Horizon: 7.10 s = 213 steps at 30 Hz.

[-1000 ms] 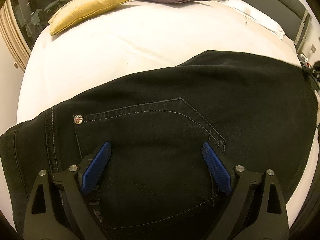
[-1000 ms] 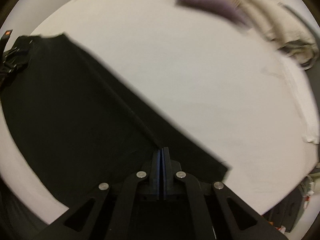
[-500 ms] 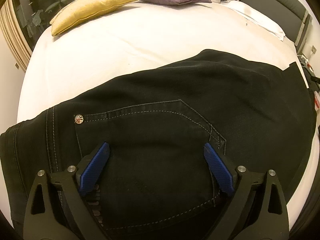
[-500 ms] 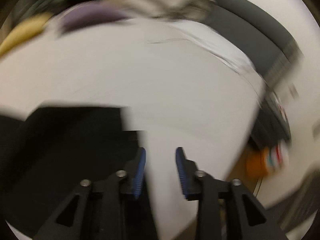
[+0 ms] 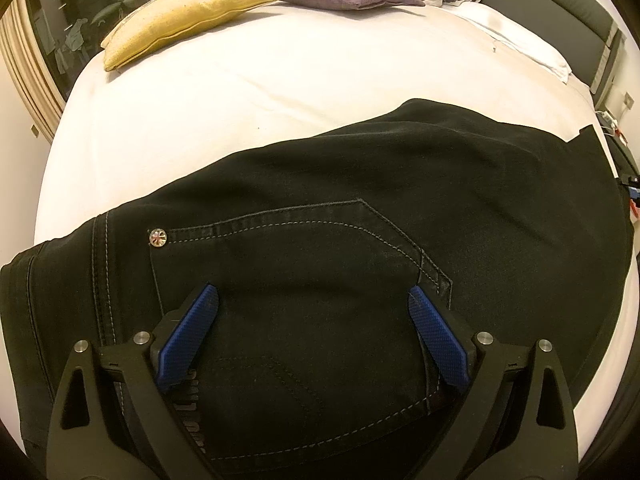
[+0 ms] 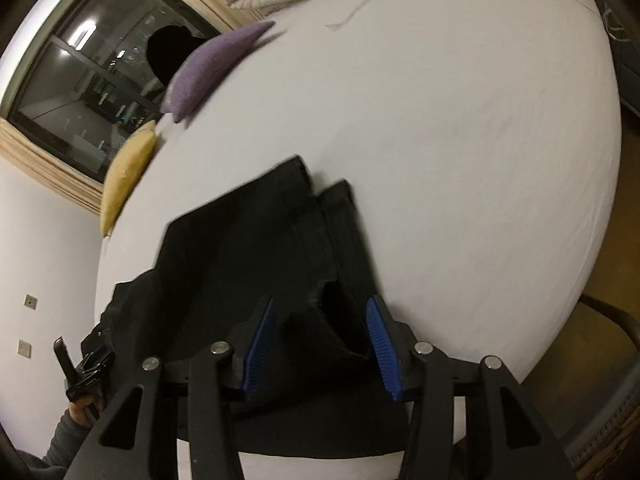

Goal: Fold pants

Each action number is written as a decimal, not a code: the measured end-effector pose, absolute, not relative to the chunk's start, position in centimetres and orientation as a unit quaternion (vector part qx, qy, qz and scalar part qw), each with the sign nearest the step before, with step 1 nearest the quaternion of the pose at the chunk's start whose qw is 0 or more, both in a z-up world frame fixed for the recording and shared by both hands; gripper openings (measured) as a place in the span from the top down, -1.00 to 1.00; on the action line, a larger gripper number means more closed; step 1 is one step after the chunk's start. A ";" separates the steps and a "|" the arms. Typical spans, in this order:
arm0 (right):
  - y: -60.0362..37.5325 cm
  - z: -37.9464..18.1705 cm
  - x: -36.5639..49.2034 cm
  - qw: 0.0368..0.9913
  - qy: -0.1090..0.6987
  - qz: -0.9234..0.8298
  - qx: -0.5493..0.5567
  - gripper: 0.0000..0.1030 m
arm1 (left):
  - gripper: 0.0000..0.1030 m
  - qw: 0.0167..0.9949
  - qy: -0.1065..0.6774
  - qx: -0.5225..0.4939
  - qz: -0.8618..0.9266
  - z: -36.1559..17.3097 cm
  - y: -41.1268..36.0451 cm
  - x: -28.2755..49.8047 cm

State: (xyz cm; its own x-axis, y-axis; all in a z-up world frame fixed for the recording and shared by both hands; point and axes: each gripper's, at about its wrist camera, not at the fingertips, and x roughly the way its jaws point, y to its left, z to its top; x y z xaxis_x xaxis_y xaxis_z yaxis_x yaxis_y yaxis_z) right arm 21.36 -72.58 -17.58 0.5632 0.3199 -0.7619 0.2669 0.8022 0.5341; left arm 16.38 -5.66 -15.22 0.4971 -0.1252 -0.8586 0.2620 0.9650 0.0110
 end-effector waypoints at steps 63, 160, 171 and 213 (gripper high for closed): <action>-55.9 -20.8 33.2 0.831 0.492 0.108 0.238 1.00 | -0.95 0.866 0.490 0.036 -0.088 -14.1 -1.1 16.8; -45.0 -16.1 20.8 0.837 0.439 0.216 0.244 0.31 | -0.93 0.904 0.422 -0.072 0.020 -13.0 7.9 7.0; -56.3 -20.8 19.3 0.822 0.463 0.174 0.283 0.35 | -0.97 0.891 0.445 0.075 -0.040 -13.8 -3.5 9.7; -87.6 -22.6 17.2 0.812 0.291 -0.102 0.496 0.03 | -1.00 0.866 0.495 0.068 -0.024 -13.4 -6.2 11.6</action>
State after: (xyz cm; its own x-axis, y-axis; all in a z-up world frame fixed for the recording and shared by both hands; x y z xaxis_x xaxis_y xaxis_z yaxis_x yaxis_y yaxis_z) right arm 17.19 -87.56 -22.59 0.8101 0.1236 -0.5731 0.4540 0.4863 0.7466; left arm 11.61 -6.15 -13.41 0.5078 0.0253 -0.8611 0.1087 0.9897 0.0932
